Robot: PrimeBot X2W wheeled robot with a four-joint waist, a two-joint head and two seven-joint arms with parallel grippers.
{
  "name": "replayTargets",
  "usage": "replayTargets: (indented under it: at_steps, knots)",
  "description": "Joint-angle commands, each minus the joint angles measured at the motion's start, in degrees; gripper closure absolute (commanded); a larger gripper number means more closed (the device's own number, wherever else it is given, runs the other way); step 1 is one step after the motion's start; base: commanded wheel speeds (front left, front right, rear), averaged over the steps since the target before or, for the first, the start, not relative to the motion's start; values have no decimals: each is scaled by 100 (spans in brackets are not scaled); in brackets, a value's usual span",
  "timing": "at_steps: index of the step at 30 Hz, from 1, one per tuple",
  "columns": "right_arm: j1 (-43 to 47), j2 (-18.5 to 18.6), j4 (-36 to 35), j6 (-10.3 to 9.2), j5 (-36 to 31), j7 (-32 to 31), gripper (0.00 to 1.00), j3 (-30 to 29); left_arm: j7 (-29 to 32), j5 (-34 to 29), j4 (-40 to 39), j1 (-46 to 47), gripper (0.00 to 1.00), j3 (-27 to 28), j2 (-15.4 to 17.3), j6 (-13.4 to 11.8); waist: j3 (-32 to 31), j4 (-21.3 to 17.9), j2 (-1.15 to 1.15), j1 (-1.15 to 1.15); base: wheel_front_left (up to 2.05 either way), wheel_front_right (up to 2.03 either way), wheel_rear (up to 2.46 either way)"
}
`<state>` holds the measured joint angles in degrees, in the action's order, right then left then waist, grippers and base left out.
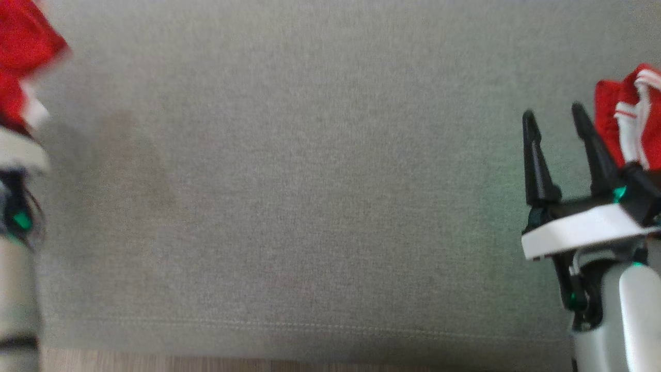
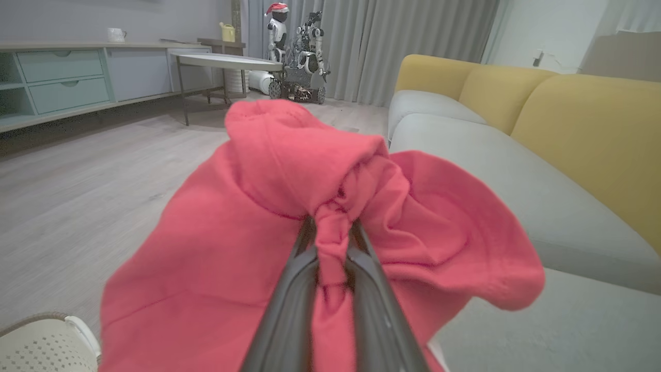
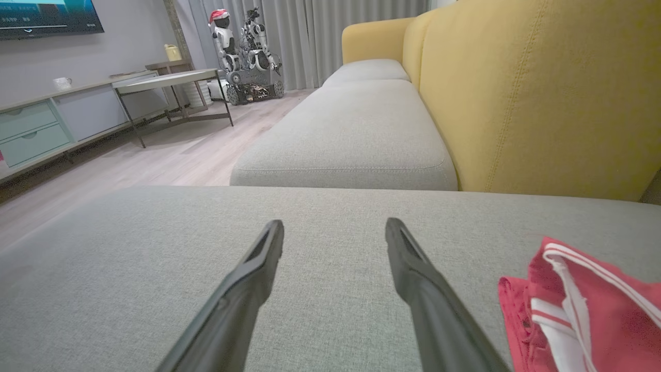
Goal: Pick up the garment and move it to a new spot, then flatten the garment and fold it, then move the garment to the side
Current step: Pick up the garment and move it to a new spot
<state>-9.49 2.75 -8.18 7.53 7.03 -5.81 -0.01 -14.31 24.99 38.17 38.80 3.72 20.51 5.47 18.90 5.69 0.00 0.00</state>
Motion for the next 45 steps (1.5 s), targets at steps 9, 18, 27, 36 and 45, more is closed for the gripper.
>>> replayTargets:
  at_steps: [9,18,27,36,45]
  knots:
    - [479,13,-41,-4,50,21,0,76,-41,-702,-2708,-2445,100,128,-373,-410,-945,-167,0,0,0,0,0]
    - [738,13,-38,-4,120,-3,0,42,522,-860,-4232,-3539,100,-186,-630,-692,-1208,-384,0,0,0,0,0]
    - [718,13,-55,-4,281,24,0,197,814,-1086,-4360,-3428,100,-965,-862,-542,-1161,-946,0,0,0,0,0]
    - [591,13,-32,-4,455,180,0,340,885,-1297,-3670,-2454,100,-1842,-1127,-134,-682,-1687,0,0,0,0,0]
    - [451,12,73,-4,586,396,0,463,924,-1345,-2866,-1829,100,-2657,-1306,110,-275,-2109,0,0,0,0,0]
